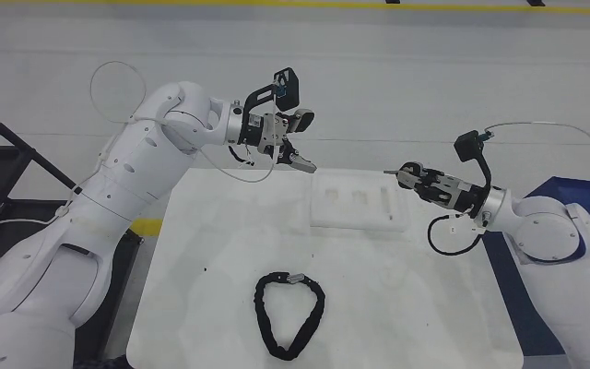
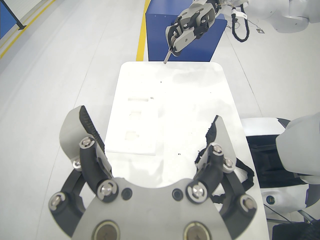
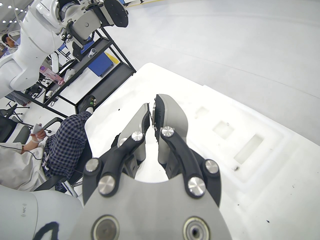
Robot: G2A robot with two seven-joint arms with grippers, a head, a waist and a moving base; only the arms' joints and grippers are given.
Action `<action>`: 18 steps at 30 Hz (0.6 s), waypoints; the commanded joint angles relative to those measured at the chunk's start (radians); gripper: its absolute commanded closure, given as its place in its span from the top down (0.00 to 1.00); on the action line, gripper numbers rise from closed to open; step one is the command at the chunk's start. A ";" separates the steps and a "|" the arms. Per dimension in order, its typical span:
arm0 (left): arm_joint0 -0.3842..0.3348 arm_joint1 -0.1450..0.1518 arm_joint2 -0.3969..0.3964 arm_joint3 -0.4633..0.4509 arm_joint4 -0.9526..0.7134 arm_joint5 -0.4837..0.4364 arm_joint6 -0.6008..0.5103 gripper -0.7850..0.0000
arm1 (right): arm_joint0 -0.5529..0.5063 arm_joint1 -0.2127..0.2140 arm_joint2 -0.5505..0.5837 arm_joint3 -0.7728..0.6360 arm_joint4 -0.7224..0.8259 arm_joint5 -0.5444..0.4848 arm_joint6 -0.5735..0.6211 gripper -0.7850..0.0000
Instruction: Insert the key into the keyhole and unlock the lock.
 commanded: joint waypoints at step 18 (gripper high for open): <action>0.098 0.010 0.020 -0.042 -0.012 0.000 -0.022 1.00 | 0.000 0.000 0.000 0.000 0.000 0.000 0.000 0.00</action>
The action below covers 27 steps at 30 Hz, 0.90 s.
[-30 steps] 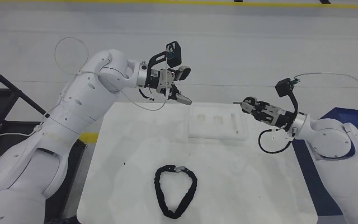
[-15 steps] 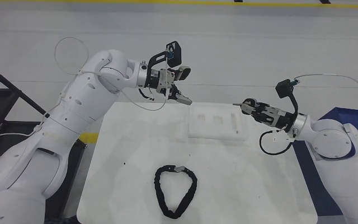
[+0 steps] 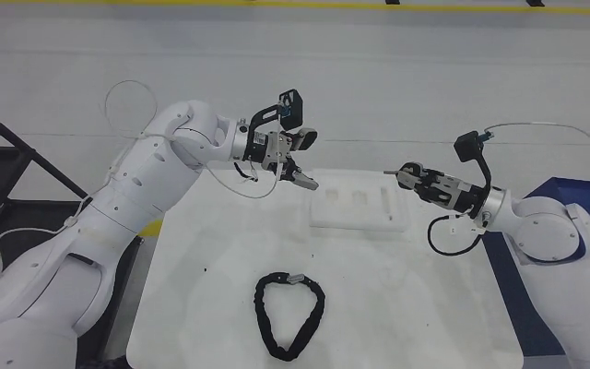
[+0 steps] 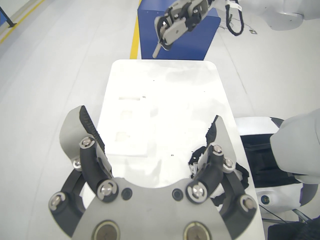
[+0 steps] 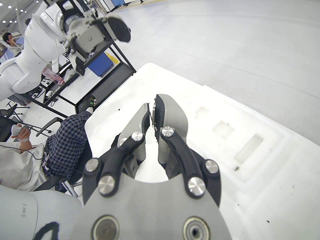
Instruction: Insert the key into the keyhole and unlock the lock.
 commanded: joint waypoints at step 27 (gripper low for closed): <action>0.081 0.024 0.288 -0.034 0.139 -0.001 0.080 1.00 | 0.000 0.000 0.000 0.000 0.000 0.000 0.000 0.00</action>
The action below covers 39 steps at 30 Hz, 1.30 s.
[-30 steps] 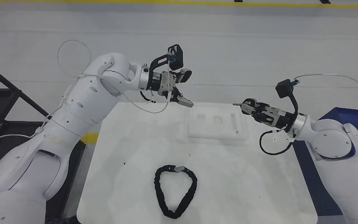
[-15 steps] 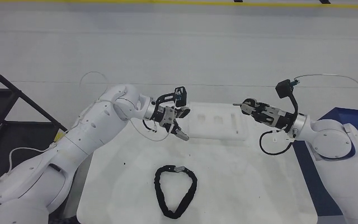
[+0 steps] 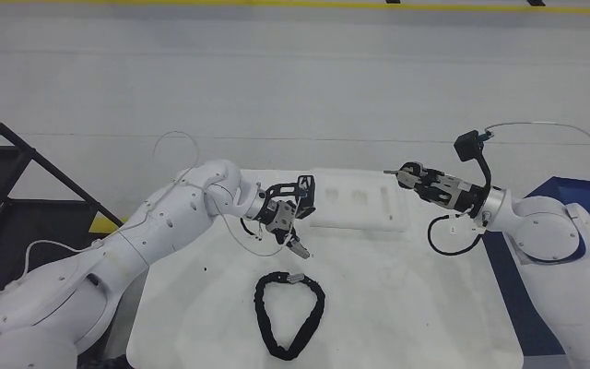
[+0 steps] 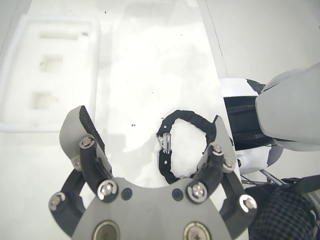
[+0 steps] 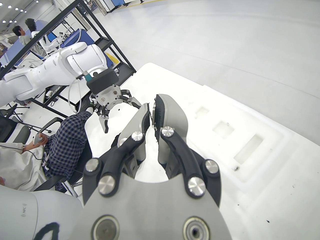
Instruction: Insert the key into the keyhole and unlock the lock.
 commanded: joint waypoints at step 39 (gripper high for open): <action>0.135 0.089 0.033 0.045 0.492 0.000 0.685 1.00 | 0.000 0.000 0.000 0.000 0.000 0.000 0.000 0.00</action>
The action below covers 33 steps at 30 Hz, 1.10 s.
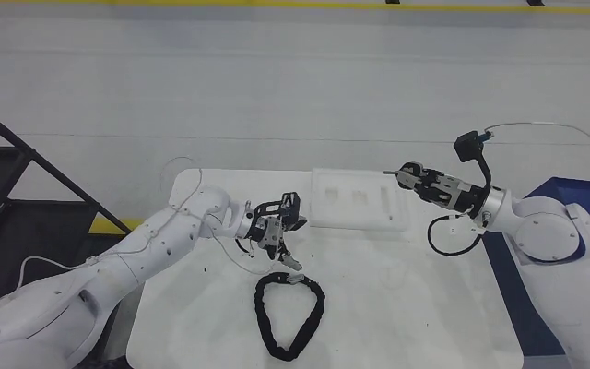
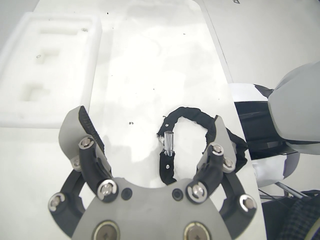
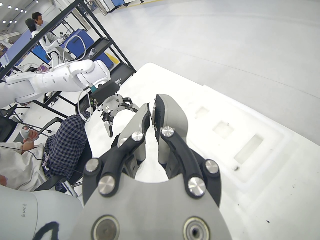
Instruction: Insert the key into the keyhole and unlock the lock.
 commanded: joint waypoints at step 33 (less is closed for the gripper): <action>0.079 -0.090 0.089 0.224 0.690 0.000 0.635 1.00 | 0.000 0.000 0.000 0.000 0.000 0.000 0.000 0.00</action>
